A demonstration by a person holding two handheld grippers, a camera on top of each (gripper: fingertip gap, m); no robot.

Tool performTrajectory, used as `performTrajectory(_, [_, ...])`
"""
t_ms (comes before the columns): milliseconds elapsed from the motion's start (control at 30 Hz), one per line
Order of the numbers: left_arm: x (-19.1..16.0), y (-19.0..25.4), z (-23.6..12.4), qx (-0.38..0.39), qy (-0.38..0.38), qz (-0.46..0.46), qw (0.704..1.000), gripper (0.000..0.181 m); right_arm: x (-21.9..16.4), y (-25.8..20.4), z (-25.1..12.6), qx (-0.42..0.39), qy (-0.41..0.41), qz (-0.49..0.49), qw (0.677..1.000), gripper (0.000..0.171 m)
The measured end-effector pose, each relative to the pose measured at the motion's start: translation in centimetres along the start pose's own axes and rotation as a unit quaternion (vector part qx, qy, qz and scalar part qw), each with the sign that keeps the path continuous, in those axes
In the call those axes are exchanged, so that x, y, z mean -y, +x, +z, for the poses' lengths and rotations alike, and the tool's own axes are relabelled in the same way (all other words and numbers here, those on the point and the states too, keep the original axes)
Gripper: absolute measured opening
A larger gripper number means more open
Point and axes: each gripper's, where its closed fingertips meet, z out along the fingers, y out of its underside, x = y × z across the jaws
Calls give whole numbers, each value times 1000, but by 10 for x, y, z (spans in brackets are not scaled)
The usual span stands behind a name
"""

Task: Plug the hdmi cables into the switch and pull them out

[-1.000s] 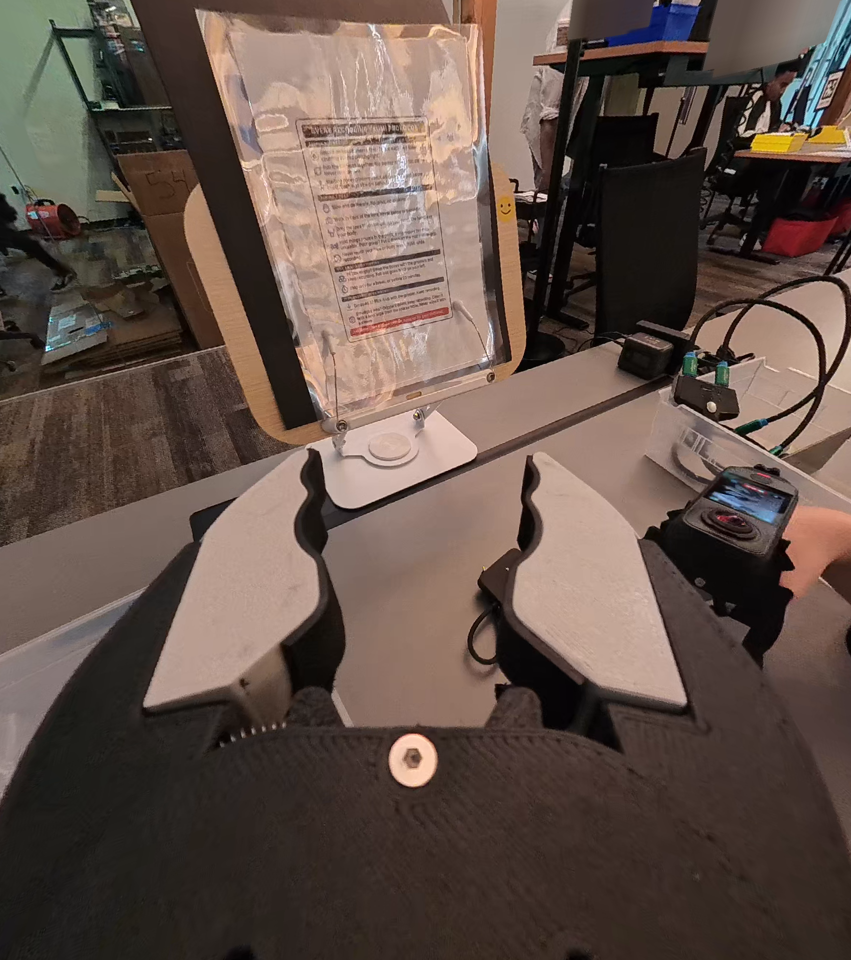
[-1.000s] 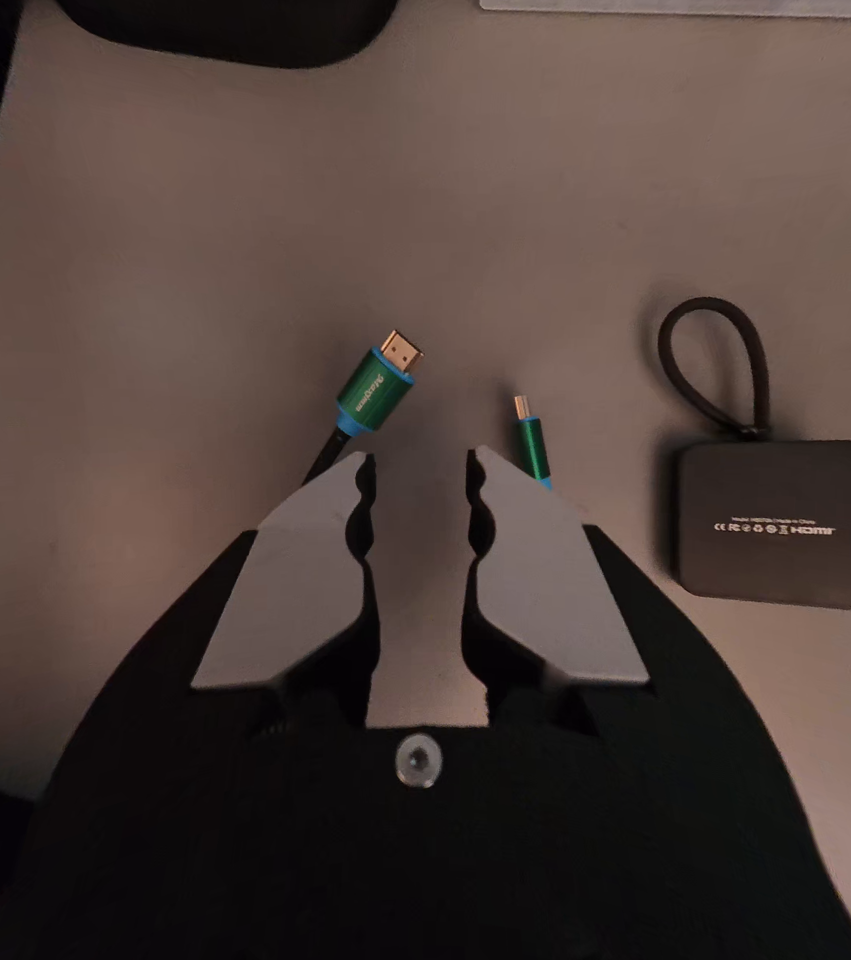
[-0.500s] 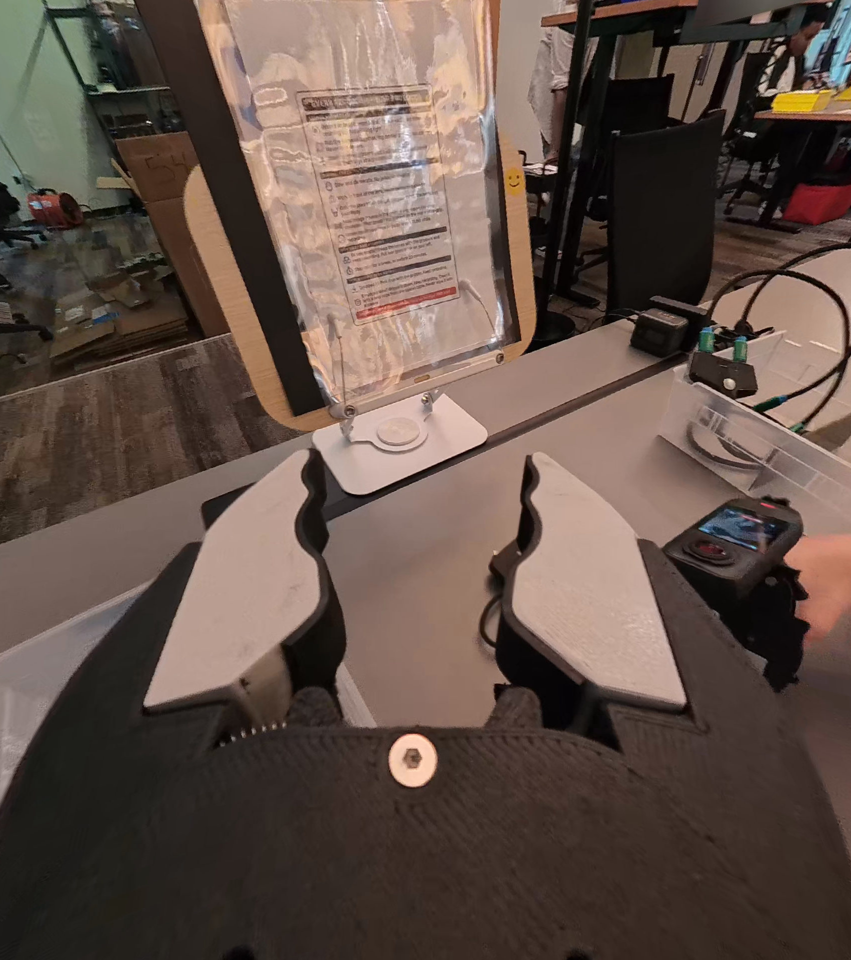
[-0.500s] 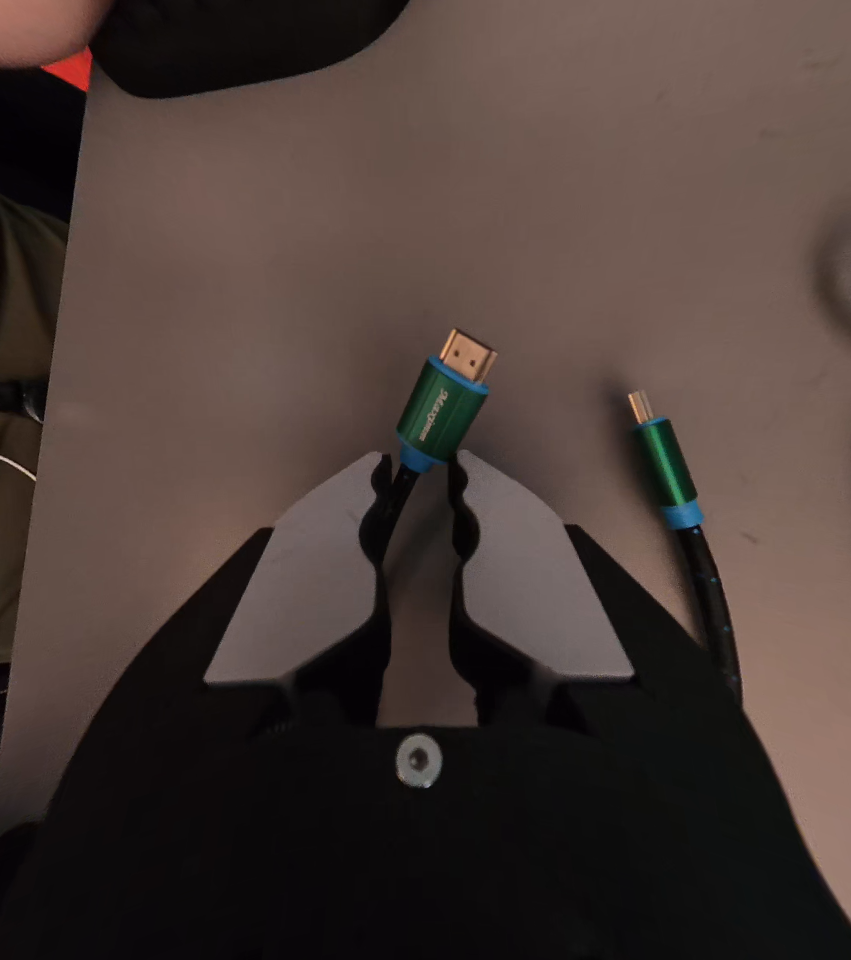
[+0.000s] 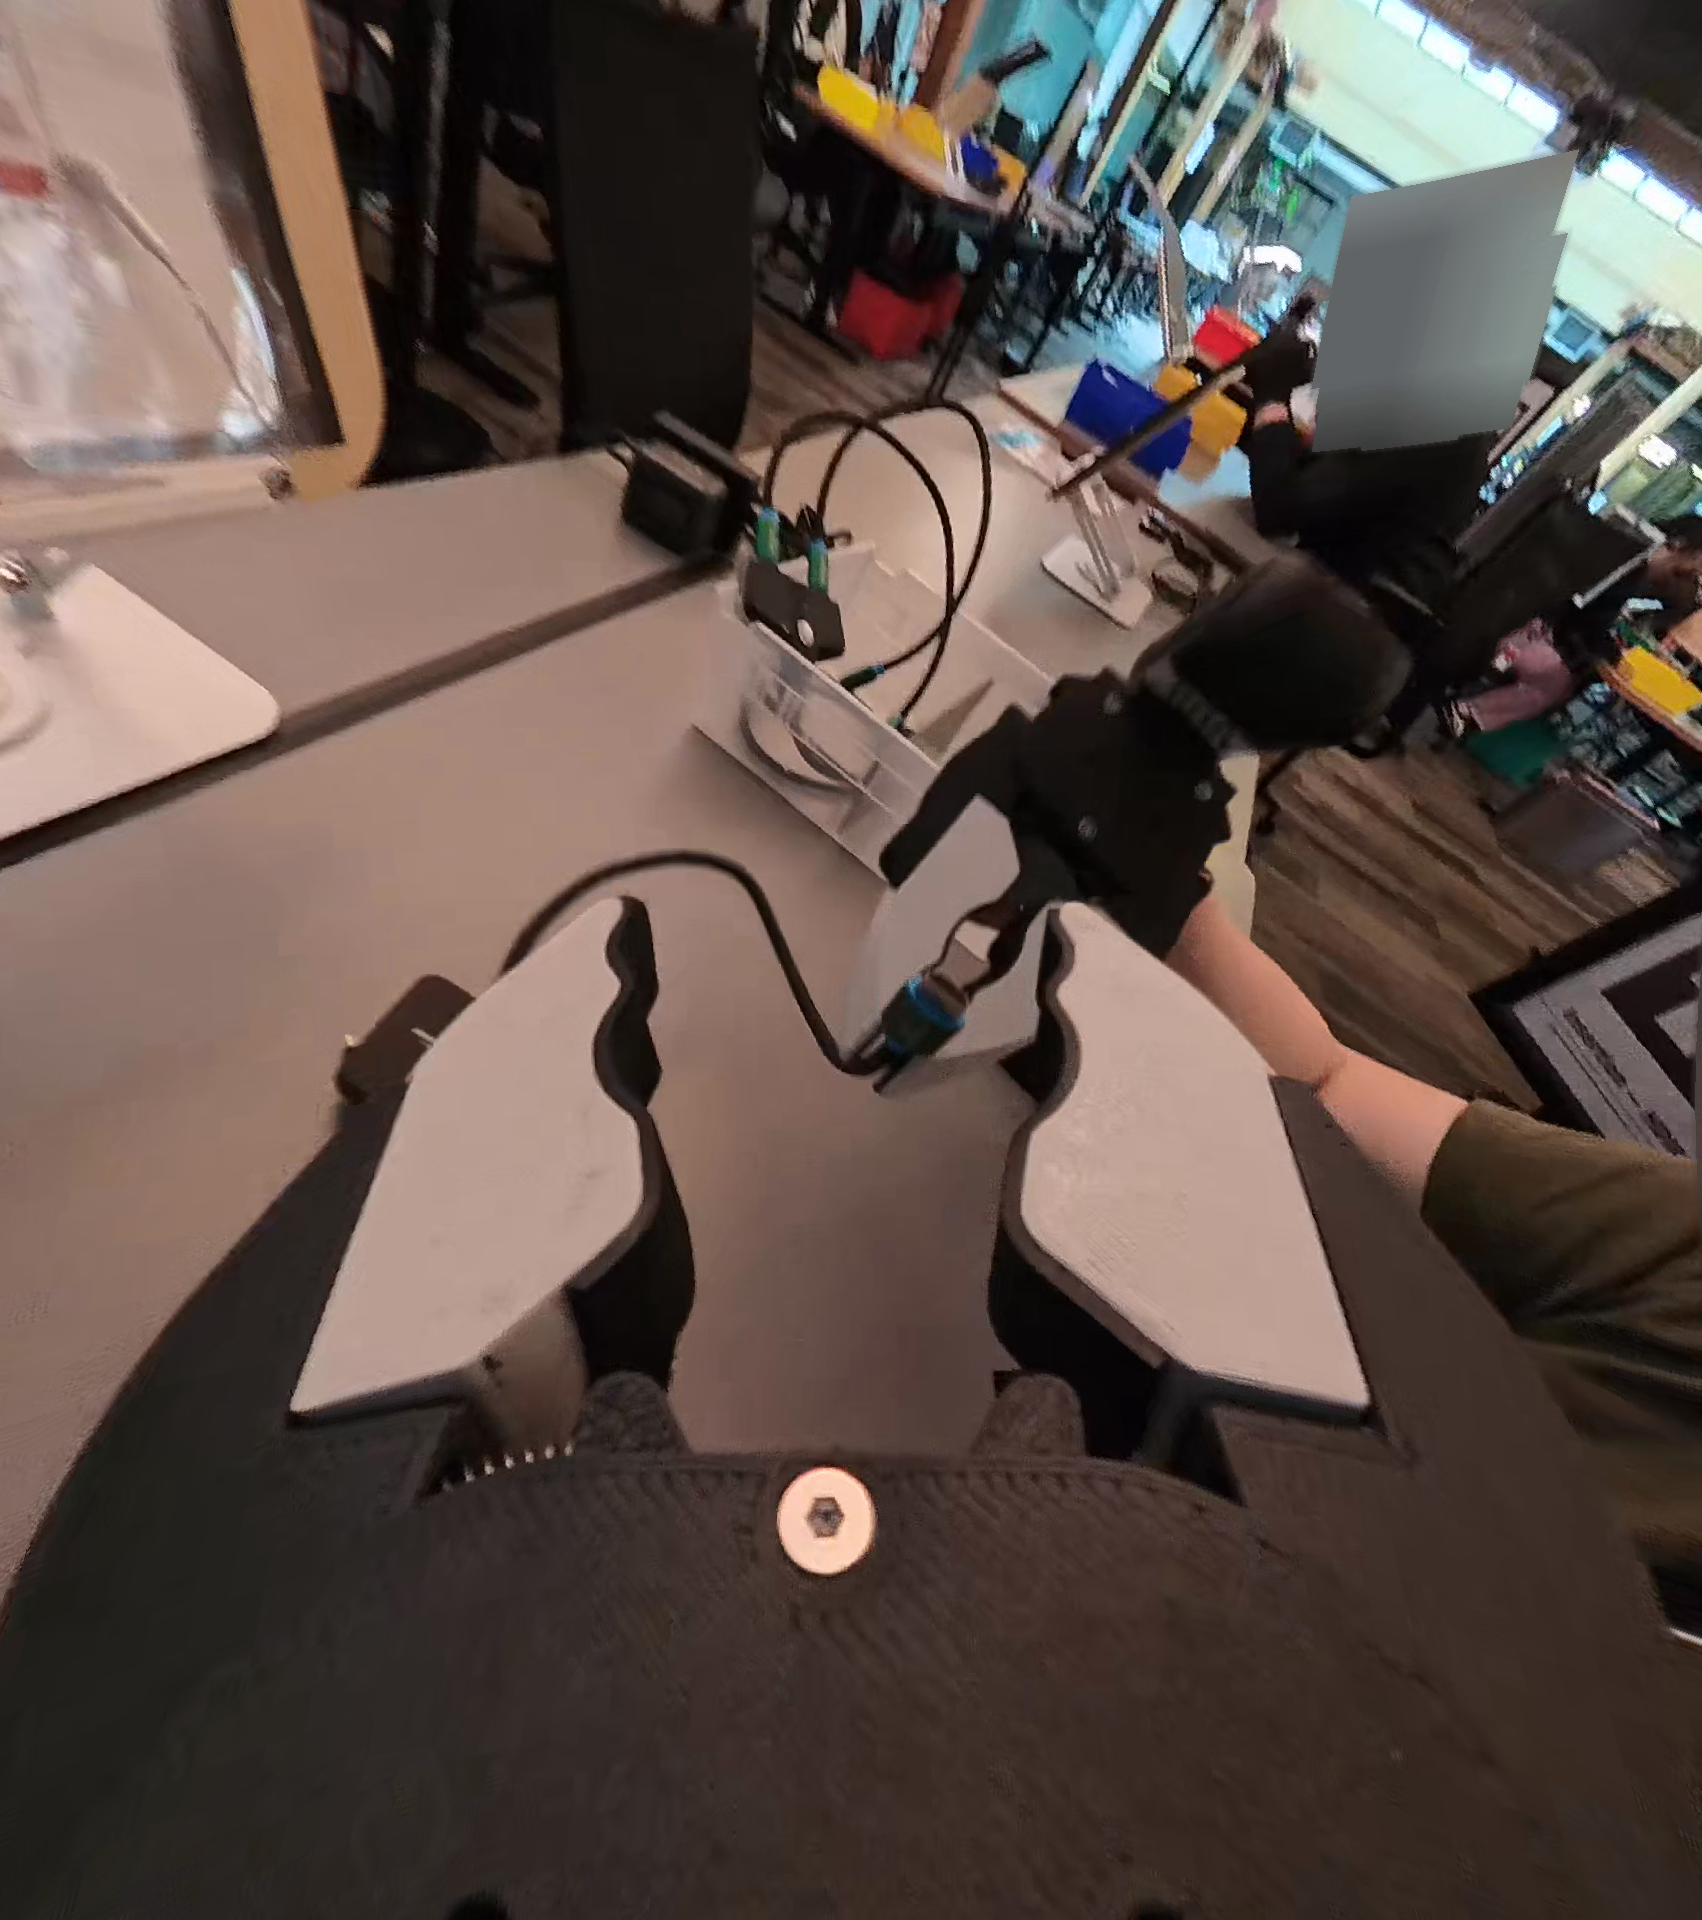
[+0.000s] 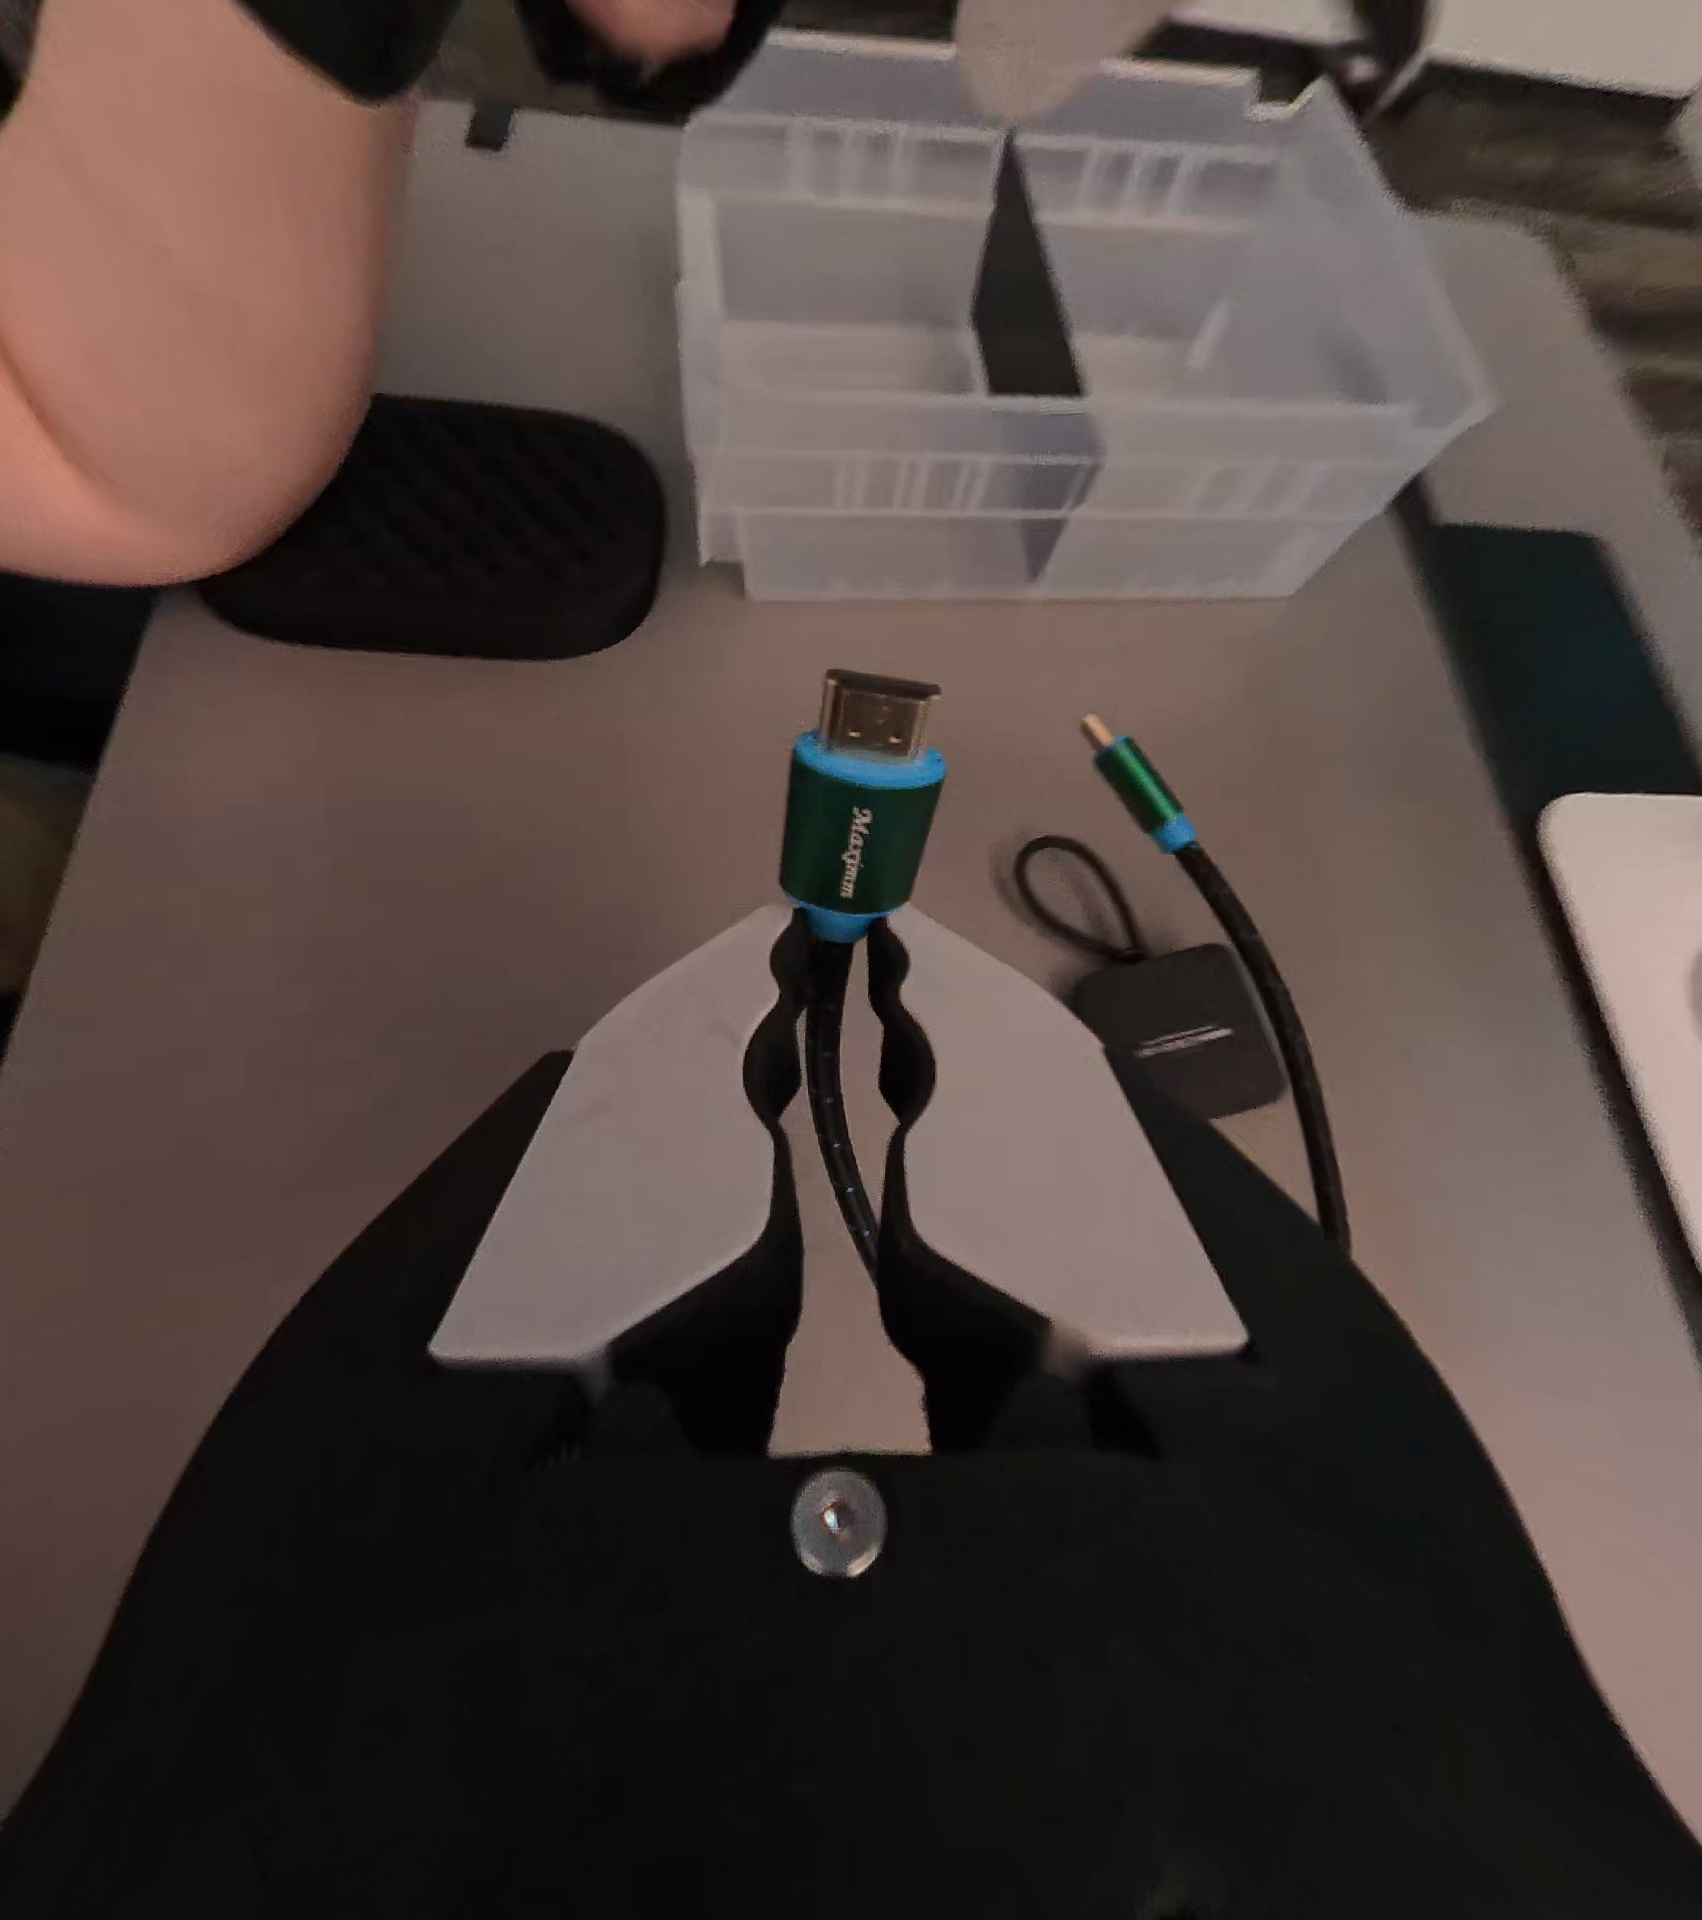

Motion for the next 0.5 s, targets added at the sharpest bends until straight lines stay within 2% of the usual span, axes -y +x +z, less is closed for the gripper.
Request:
performTrajectory(233, [-32,16,42,14,-80,36,996,72,22,16,-17,-118,1,-17,993,11])
performTrajectory(367, [-44,5,58,72,-106,63,990,67,23,20,-15,-167,-26,-47,984,11])
performTrajectory(400, [-44,3,61,76,-107,67,989,62,21,23,-14,-184,-38,-60,980,11])
performTrajectory(467, [-46,10,65,43,-106,67,991,28,16,30,-13,-219,-60,-81,971,11])
performTrajectory(500, [-48,13,67,28,-112,64,991,19,15,32,-12,-223,-67,-85,969,11])
